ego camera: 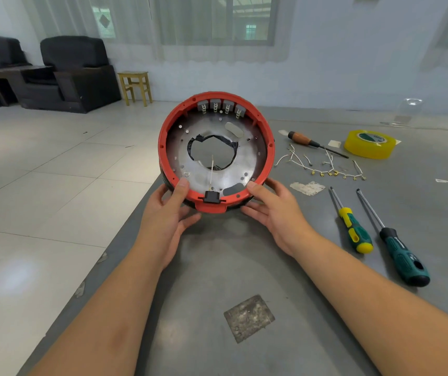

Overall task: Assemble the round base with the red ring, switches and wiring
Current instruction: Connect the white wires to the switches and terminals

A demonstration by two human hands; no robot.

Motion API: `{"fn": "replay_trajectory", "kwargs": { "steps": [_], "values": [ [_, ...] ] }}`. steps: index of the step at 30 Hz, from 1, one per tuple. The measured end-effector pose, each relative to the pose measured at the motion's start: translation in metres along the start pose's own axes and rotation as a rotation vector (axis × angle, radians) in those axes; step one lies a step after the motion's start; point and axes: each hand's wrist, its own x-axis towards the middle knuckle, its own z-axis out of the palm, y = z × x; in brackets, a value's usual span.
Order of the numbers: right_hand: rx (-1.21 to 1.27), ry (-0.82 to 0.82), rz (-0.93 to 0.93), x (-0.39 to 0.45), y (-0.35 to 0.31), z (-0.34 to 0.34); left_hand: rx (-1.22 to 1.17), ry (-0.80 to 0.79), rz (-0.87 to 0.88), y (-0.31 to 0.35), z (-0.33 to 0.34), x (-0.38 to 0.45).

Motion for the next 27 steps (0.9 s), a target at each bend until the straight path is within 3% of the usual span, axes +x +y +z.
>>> {"fn": "replay_trajectory", "kwargs": {
  "steps": [3,8,18,20,23,27],
  "values": [
    [0.058,0.004,0.012,-0.001,-0.003,0.001,0.057,-0.052,0.051,-0.003,0.009,-0.006],
    [0.064,-0.021,-0.003,-0.004,-0.003,0.008,-0.113,-0.144,-0.077,-0.006,0.026,-0.014],
    [-0.13,-0.067,-0.005,0.008,0.0,0.002,-0.281,0.036,-0.132,-0.016,0.03,-0.011],
    [-0.323,0.042,-0.111,0.017,0.0,-0.007,-0.314,0.066,-0.138,-0.016,0.029,-0.009],
    [-0.979,0.211,-0.315,0.036,0.003,-0.028,-0.354,0.097,-0.136,-0.015,0.027,-0.006],
    [-1.361,0.218,-0.267,0.075,0.004,-0.047,-0.371,0.102,-0.133,-0.015,0.025,-0.002]
  ]
}}
